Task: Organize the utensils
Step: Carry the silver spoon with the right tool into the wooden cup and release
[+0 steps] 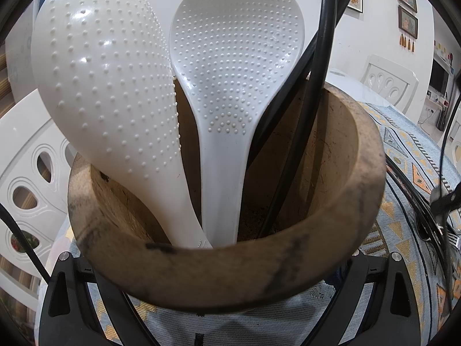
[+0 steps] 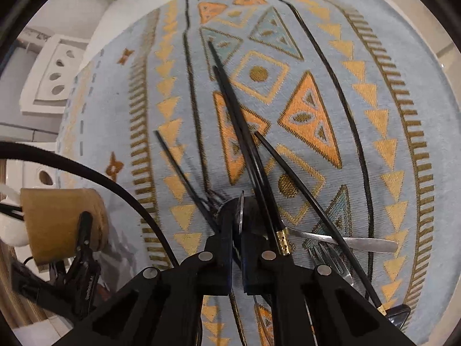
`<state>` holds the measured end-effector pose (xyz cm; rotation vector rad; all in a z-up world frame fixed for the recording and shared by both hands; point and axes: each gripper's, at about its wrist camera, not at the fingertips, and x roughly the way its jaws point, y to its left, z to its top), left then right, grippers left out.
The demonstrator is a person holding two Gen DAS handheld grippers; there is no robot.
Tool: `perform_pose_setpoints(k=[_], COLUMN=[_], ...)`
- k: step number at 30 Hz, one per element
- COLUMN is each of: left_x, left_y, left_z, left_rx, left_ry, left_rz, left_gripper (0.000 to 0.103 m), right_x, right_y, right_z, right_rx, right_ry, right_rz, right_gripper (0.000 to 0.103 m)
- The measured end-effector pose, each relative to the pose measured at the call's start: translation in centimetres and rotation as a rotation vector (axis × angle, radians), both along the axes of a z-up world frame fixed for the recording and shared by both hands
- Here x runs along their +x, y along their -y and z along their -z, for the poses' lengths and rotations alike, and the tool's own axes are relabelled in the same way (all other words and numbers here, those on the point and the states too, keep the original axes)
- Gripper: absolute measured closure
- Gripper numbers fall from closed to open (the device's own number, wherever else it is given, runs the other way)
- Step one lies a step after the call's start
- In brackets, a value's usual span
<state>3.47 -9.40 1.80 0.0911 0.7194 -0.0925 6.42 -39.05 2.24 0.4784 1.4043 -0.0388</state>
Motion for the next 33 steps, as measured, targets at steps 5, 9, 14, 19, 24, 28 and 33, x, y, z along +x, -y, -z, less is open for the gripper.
perform_pose_setpoints(k=[5, 9, 14, 19, 24, 28, 33], left_x=[-0.1, -0.1, -0.4, -0.4, -0.3, -0.3, -0.3], left_y=[-0.2, -0.5, -0.6, -0.6, -0.6, -0.6, -0.6], left_z=[0.1, 0.1, 0.2, 0.2, 0.2, 0.2, 0.2], left_rx=[0.001, 0.0, 0.001, 0.001, 0.001, 0.0, 0.0], left_ry=[-0.003, -0.005, -0.007, -0.007, -0.007, -0.007, -0.007], left_rz=[0.0, 0.0, 0.0, 0.001, 0.001, 0.001, 0.001], left_gripper=[0.006, 0.006, 0.006, 0.006, 0.006, 0.006, 0.007], right_x=[-0.8, -1.1, 0.1, 0.8, 0.7, 0.0, -0.5], right_y=[0.5, 0.6, -0.2, -0.8, -2.2, -3.8, -6.4], right_z=[-3.9, -7.4, -11.3, -16.5, -22.8, -27.6, -31.5], right_rx=[0.054, 0.128, 0.177, 0.199, 0.206, 0.218, 0.309], right_ry=[0.18, 0.372, 0.506, 0.631, 0.79, 0.914, 1.011], right_rz=[0.011, 0.016, 0.02, 0.0, -0.055, -0.099, -0.188], right_gripper=[0.099, 0.099, 0.099, 0.099, 0.099, 0.099, 0.099])
